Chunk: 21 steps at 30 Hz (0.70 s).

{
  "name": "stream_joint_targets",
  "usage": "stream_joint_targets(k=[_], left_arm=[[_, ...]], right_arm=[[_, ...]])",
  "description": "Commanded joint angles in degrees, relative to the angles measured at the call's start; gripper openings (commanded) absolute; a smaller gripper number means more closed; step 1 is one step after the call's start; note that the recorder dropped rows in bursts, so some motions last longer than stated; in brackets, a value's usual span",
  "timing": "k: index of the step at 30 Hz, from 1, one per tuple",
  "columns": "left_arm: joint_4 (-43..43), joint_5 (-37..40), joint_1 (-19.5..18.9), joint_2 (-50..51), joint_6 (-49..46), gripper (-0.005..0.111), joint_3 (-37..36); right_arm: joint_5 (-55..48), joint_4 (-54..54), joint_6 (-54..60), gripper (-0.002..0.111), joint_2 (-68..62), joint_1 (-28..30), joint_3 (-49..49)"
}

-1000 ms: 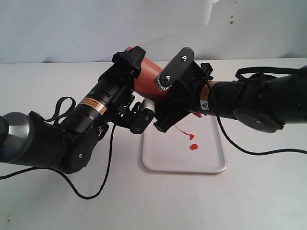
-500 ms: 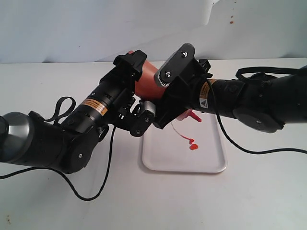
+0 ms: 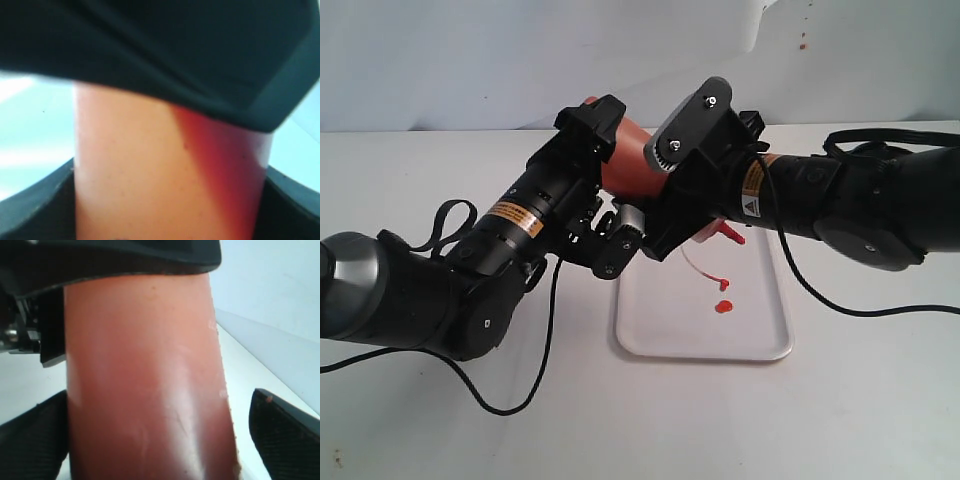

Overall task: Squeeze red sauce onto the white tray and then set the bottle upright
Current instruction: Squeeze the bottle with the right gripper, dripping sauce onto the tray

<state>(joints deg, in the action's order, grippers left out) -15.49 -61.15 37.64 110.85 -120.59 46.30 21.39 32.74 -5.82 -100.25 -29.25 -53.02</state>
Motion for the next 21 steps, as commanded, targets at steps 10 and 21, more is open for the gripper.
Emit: stream_joint_targets(k=[10,21], left_arm=[[-1.07,-1.56,0.29,-0.61,0.95,0.000,0.63],[-1.07,-1.56,0.29,-0.61,0.95,0.000,0.63]], right_arm=[[2.28,-0.42,-0.25,0.000,1.09,-0.09,-0.43],[0.63,-3.46,-0.25,0.000,1.09,0.03,-0.43]])
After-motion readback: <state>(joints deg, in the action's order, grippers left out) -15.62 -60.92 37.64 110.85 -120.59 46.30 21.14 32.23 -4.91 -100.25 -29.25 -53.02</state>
